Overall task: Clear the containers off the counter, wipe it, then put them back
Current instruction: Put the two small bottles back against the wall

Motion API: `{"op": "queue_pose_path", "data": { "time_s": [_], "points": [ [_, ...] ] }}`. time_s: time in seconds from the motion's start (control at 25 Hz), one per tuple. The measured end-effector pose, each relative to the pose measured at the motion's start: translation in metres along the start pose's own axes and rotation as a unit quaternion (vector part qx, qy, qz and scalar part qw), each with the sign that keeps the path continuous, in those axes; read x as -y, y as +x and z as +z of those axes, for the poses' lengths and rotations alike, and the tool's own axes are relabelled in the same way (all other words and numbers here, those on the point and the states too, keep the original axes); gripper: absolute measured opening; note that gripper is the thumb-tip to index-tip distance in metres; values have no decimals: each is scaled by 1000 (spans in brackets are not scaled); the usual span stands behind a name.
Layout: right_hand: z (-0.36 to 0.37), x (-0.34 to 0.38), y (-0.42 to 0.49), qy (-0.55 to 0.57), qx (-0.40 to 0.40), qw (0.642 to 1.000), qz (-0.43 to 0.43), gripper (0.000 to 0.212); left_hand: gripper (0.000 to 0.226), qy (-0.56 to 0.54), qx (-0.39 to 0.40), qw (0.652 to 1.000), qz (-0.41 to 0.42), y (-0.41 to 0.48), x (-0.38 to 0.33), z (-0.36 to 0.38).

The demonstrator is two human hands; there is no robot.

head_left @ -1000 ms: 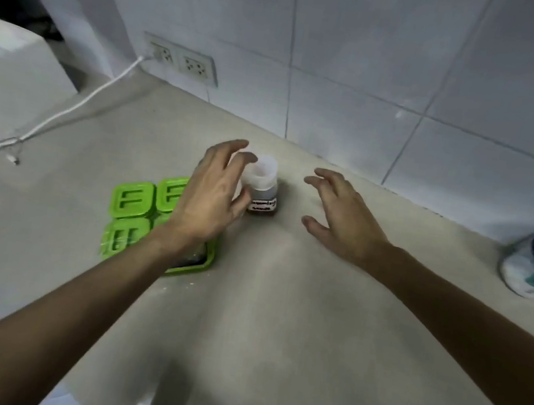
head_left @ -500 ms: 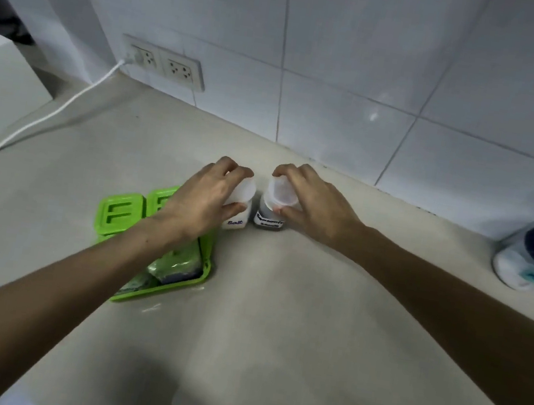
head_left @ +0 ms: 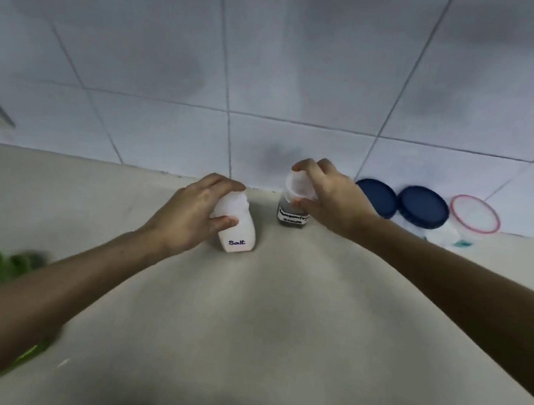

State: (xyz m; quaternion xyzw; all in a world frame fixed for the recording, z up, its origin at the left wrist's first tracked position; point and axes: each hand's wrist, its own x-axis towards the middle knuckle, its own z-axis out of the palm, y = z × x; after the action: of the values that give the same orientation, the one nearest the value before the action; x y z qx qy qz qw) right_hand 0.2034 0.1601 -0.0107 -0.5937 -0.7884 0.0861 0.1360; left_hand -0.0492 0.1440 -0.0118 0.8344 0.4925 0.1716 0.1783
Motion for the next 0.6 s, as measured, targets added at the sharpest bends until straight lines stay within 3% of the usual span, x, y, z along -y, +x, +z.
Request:
{"op": "queue_pose_path", "data": {
  "time_s": [0.2,0.36,0.6],
  "points": [
    [2,-53,0,-72,-32,997,17,54,50,16,0,1000,19,73,-36,33],
    [7,-73,2,-31,-45,997,59,50,51,-36,-7,999,-24,117,-44,52],
    [5,-75,12,-20,-47,996,77,51,48,-55,-38,998,-5,136,-55,72]
  ]
}}
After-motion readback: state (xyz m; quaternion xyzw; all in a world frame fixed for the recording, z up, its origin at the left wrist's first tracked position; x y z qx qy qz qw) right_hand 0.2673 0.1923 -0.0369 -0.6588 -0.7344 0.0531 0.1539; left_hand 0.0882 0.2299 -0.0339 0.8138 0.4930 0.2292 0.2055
